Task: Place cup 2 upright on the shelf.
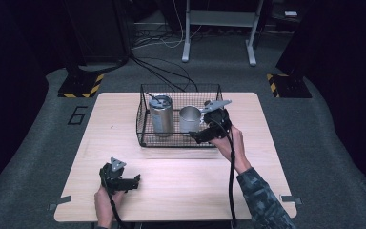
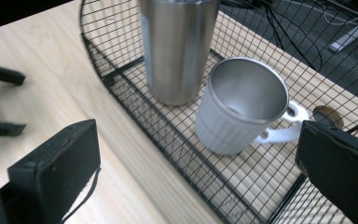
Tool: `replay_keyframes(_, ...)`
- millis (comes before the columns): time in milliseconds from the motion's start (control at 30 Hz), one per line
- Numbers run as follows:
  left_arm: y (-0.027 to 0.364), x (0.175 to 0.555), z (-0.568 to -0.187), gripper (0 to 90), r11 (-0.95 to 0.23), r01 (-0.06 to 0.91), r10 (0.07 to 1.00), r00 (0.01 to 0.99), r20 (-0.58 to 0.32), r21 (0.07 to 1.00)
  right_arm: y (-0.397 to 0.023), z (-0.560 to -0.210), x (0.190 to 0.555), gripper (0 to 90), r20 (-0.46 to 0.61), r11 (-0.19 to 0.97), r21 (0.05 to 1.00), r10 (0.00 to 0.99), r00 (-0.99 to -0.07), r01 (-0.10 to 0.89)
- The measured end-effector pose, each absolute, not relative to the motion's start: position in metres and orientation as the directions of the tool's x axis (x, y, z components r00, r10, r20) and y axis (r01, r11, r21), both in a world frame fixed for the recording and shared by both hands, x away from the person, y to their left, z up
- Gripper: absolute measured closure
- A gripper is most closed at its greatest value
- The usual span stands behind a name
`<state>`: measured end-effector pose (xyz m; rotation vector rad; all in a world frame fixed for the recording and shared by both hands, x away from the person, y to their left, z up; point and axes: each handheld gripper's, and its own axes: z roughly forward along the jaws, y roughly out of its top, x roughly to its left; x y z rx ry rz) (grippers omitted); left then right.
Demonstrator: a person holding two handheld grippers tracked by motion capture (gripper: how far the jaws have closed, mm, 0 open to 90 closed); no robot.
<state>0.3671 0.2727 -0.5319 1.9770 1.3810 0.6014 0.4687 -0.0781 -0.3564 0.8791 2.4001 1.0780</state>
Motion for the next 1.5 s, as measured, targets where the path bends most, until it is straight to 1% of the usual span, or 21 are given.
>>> replay_keyframes(300, 0.273, 0.367, -0.532, 0.4, -0.236, 0.646, 0.940, 0.341, 0.003, 0.726, -0.109, -0.371, 0.425, 0.0, -0.109, 0.525, 0.771, 0.667, -0.737, 0.361)
replay_keyframes(467, 0.273, 0.367, -0.532, 0.3, -0.239, 0.645, 0.939, 0.343, 0.005, 0.726, -0.130, -0.387, 0.409, 0.0, -0.090, 0.500, 0.774, 0.695, -0.714, 0.389)
replay_keyframes(600, 0.273, 0.367, -0.532, 0.4, -0.239, 0.645, 0.940, 0.342, 0.006, 0.726, -0.148, -0.402, 0.400, 0.0, -0.089, 0.486, 0.775, 0.717, -0.691, 0.404)
replay_keyframes(700, 0.273, 0.367, -0.532, 0.4, -0.239, 0.645, 0.939, 0.343, 0.005, 0.725, -0.163, -0.418, 0.393, 0.0, -0.066, 0.451, 0.780, 0.748, -0.660, 0.433)
replay_keyframes(933, 0.273, 0.367, -0.532, 0.3, -0.239, 0.646, 0.940, 0.342, 0.005, 0.725, -0.188, -0.453, 0.384, 0.0, -0.016, 0.405, 0.769, 0.785, -0.619, 0.494)
replay_keyframes(1167, 0.273, 0.367, -0.532, 0.3, -0.239, 0.647, 0.940, 0.342, 0.005, 0.724, -0.204, -0.497, 0.376, 0.0, 0.024, 0.383, 0.727, 0.815, -0.579, 0.570)
replay_keyframes(1333, 0.273, 0.367, -0.532, 0.3, -0.239, 0.647, 0.940, 0.342, 0.005, 0.724, -0.207, -0.519, 0.374, 0.0, 0.028, 0.387, 0.684, 0.833, -0.553, 0.619)
replay_keyframes(1400, 0.273, 0.367, -0.532, 0.3, -0.239, 0.648, 0.940, 0.342, 0.005, 0.723, -0.207, -0.526, 0.373, 0.0, 0.001, 0.407, 0.676, 0.833, -0.553, 0.614)
replay_keyframes(1467, 0.273, 0.367, -0.532, 0.3, -0.239, 0.648, 0.940, 0.341, 0.004, 0.724, -0.209, -0.528, 0.371, 0.0, -0.007, 0.404, 0.695, 0.831, -0.557, 0.594)
replay_keyframes(1500, 0.273, 0.367, -0.532, 0.3, -0.239, 0.648, 0.940, 0.342, 0.005, 0.723, -0.209, -0.530, 0.369, 0.0, -0.002, 0.382, 0.715, 0.839, -0.544, 0.586)
